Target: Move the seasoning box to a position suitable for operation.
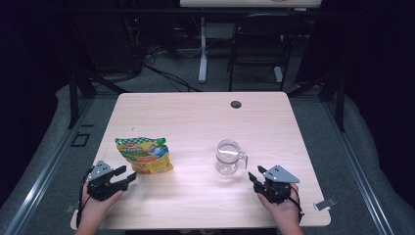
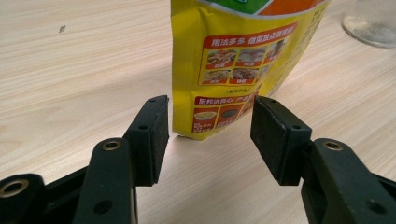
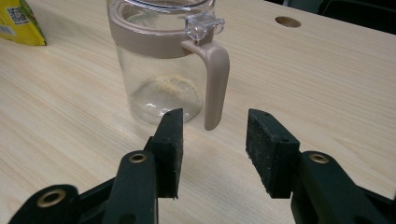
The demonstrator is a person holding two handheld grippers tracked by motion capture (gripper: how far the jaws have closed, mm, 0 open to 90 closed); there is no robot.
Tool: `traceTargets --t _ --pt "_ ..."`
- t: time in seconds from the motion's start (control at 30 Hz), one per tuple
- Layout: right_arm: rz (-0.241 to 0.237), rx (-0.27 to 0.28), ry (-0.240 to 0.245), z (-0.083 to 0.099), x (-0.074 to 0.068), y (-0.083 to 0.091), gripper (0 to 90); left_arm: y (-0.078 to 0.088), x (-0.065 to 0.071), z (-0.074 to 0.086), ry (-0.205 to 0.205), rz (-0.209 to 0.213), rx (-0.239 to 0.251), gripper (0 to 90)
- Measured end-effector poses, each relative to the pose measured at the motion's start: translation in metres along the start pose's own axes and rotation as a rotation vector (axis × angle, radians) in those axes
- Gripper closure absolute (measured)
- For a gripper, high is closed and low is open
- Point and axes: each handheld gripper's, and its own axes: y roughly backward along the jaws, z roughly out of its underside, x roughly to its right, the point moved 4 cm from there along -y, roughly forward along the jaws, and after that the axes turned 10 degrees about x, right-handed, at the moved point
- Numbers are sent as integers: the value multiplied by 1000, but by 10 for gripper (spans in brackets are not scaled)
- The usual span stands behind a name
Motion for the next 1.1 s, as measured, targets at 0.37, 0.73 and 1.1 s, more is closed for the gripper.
traceTargets --t 0.37,0.73,1.1 --pt "3 1 -51 0 4 -12 569 9 -8 5 84 -21 17 509" --pt "-22 -2 -52 -6 -2 -27 599 20 -6 7 85 -29 28 540" --pt "50 -44 -14 -9 1 -41 622 21 3 7 67 -14 25 558"
